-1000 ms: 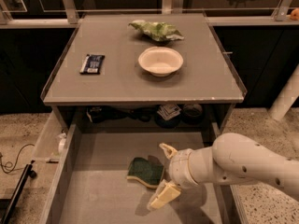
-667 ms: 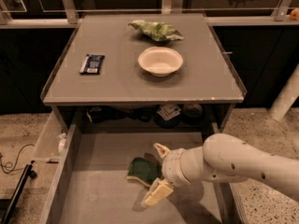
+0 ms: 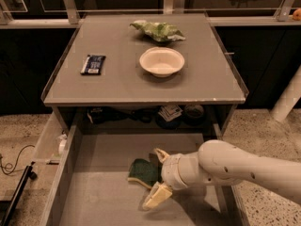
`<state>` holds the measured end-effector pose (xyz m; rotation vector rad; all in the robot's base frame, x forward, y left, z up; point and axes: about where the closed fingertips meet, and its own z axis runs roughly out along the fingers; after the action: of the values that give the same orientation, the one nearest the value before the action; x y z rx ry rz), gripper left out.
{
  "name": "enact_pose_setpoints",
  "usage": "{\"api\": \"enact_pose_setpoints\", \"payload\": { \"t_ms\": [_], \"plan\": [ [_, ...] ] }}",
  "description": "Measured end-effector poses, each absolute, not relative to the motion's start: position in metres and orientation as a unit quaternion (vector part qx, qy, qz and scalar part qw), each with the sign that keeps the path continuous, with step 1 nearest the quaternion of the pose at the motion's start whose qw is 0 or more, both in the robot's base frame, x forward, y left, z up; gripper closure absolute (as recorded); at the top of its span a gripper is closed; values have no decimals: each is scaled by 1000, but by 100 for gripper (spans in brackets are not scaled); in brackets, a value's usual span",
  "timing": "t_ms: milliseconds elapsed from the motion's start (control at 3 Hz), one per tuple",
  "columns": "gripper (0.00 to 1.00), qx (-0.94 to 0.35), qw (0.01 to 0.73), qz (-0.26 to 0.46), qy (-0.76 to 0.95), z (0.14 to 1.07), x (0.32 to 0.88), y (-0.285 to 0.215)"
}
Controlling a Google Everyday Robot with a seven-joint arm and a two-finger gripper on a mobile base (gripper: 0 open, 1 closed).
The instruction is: Pick sponge from top drawer and place on counter
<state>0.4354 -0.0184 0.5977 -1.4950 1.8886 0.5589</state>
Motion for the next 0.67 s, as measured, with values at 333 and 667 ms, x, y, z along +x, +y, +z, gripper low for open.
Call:
{"api": "enact_pose_setpoints", "payload": {
  "t_ms": [333,667],
  "plan": [
    [19,-571,328,213,722,598,435,-19],
    [42,-571,328,213,722,598,435,-18]
  ]
}}
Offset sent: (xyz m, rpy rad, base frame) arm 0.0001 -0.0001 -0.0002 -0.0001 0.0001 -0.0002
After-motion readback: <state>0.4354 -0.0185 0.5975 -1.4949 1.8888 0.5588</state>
